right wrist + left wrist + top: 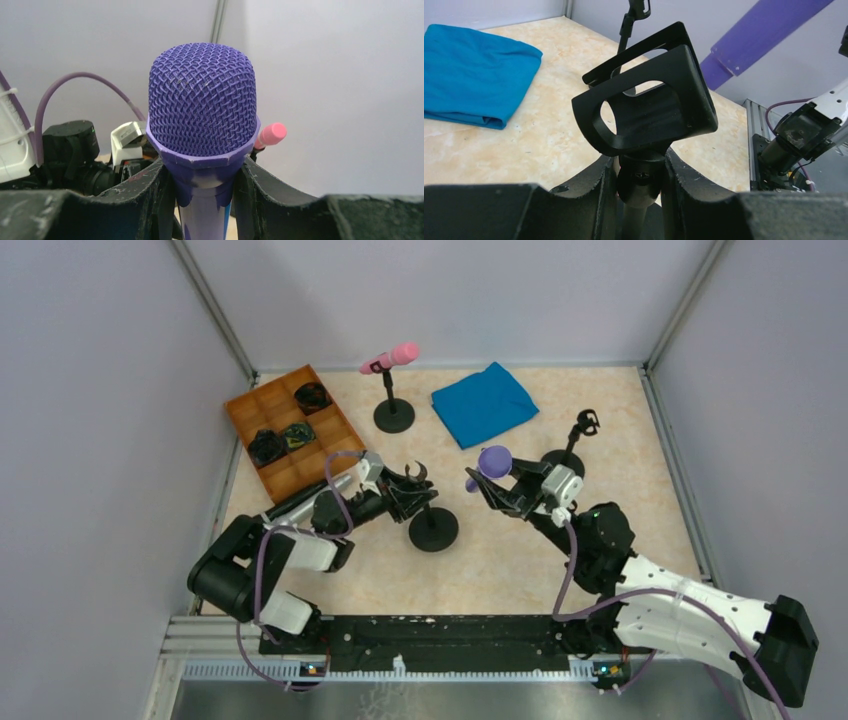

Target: Attach the microphones to the stand

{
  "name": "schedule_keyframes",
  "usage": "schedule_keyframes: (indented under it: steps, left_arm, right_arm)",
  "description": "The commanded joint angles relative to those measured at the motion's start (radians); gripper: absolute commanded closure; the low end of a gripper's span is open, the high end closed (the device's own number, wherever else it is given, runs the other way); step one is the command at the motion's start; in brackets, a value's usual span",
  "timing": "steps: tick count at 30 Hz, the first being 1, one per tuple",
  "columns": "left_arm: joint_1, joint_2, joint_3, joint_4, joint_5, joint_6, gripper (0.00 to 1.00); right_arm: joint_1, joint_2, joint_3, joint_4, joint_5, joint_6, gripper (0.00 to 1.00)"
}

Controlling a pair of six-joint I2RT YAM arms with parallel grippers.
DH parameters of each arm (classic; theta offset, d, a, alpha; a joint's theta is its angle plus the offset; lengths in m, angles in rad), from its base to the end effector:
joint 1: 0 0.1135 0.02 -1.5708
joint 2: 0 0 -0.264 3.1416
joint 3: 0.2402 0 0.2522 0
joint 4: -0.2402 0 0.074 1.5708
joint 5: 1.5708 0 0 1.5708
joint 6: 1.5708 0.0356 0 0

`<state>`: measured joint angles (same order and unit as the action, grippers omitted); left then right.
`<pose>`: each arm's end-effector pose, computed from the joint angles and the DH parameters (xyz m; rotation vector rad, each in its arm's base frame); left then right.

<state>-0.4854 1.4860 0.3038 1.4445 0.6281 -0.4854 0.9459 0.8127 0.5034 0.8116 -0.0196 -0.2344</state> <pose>0.2072 -0.1329 0.1992 0.5730 1.3530 -1.2118 0.1083 0.1514 0.3406 -0.6217 0.8957 0.6518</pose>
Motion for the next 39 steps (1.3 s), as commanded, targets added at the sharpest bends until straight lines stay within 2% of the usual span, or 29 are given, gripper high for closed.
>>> schedule_keyframes:
  steps: [1,10,17,21,39]
  left_arm:
    - [0.000,-0.059,0.046,0.048,0.034,-0.027,1.00]
    - [-0.001,-0.038,0.072,-0.017,0.083,-0.078,1.00]
    - [0.001,-0.092,0.068,-0.157,0.027,-0.058,1.00]
    - [0.000,-0.110,0.085,-0.236,0.047,-0.025,1.00]
    - [0.000,-0.059,0.066,-0.153,0.085,-0.026,1.00]
  right_arm:
    - [-0.001,0.012,0.008,0.156,-0.009,0.016,1.00]
    - [-0.001,0.070,0.083,0.164,-0.086,0.047,1.00]
    - [-0.001,0.129,0.141,0.174,-0.175,0.024,1.00]
    - [0.004,0.175,0.187,0.162,-0.213,0.018,1.00]
    - [0.073,0.314,0.213,0.259,-0.259,0.010,1.00]
